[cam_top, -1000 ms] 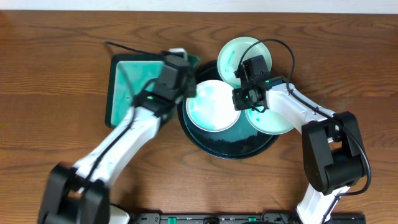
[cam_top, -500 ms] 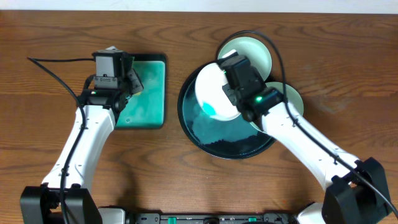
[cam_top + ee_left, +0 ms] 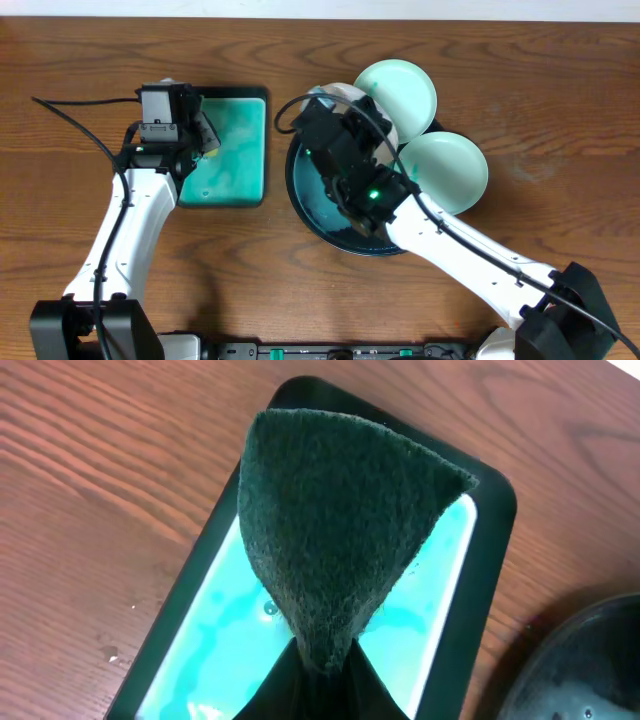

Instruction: Clean dirty plates on tray and stack at the side

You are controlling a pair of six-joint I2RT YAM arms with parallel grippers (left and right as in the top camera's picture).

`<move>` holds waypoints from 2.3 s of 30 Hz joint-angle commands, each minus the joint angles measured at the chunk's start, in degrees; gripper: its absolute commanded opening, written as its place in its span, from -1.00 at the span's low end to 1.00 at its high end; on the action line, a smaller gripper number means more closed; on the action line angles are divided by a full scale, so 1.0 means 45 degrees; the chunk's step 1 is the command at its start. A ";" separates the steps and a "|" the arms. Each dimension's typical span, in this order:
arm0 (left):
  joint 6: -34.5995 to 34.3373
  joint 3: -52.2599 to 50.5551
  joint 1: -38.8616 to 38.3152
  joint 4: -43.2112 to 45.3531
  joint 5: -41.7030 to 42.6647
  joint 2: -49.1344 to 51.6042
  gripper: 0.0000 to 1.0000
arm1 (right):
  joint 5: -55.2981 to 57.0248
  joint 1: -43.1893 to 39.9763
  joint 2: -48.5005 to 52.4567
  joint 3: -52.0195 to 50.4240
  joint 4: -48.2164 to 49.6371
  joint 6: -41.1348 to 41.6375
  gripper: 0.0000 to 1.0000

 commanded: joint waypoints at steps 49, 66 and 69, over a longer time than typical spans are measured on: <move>0.0219 -0.0097 0.0078 -0.0272 -0.0063 0.0087 -0.86 | 0.1010 0.0991 -0.0146 0.0039 0.0330 -0.6037 -0.98; 0.0219 -0.0097 0.0078 -0.0267 -0.0063 0.0087 -0.86 | 0.0277 -0.0160 -0.0146 0.0039 -0.0165 -0.0359 -0.98; 0.0219 -0.0097 0.0078 -0.0267 -0.0063 0.0087 -0.86 | -0.1515 -0.1273 -0.0146 0.0039 -0.0772 0.2735 -0.98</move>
